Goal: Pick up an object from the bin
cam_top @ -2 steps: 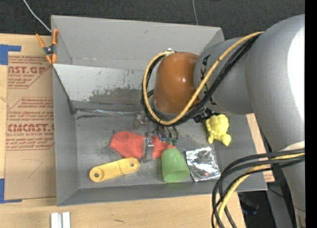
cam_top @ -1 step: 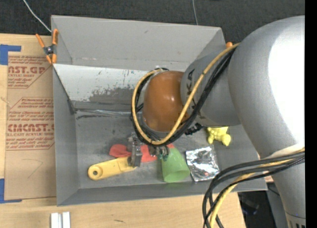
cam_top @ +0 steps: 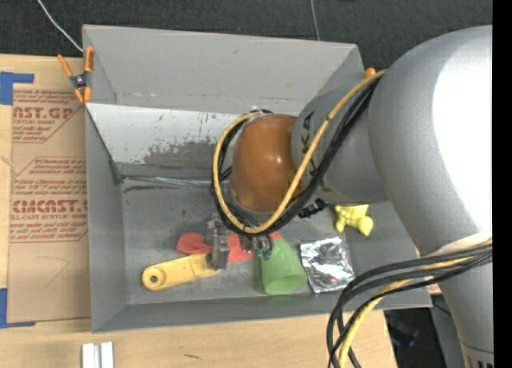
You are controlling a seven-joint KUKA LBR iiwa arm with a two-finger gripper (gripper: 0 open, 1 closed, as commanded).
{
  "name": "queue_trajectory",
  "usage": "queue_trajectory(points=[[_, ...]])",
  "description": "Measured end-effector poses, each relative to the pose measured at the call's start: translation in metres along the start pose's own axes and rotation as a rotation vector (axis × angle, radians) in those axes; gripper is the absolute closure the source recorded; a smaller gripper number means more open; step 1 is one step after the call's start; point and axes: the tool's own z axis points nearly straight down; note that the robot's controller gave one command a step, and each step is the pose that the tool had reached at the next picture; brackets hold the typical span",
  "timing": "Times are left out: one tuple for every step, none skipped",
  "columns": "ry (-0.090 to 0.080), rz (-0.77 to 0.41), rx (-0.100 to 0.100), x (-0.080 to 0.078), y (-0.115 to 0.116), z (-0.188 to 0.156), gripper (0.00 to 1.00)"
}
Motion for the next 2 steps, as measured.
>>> queue_trajectory(points=[[0.005,0.004,0.001,-0.001,-0.007,-0.077,1.00],[-0.006,-0.007,-0.002,-0.025,0.015,-0.022,1.00]])
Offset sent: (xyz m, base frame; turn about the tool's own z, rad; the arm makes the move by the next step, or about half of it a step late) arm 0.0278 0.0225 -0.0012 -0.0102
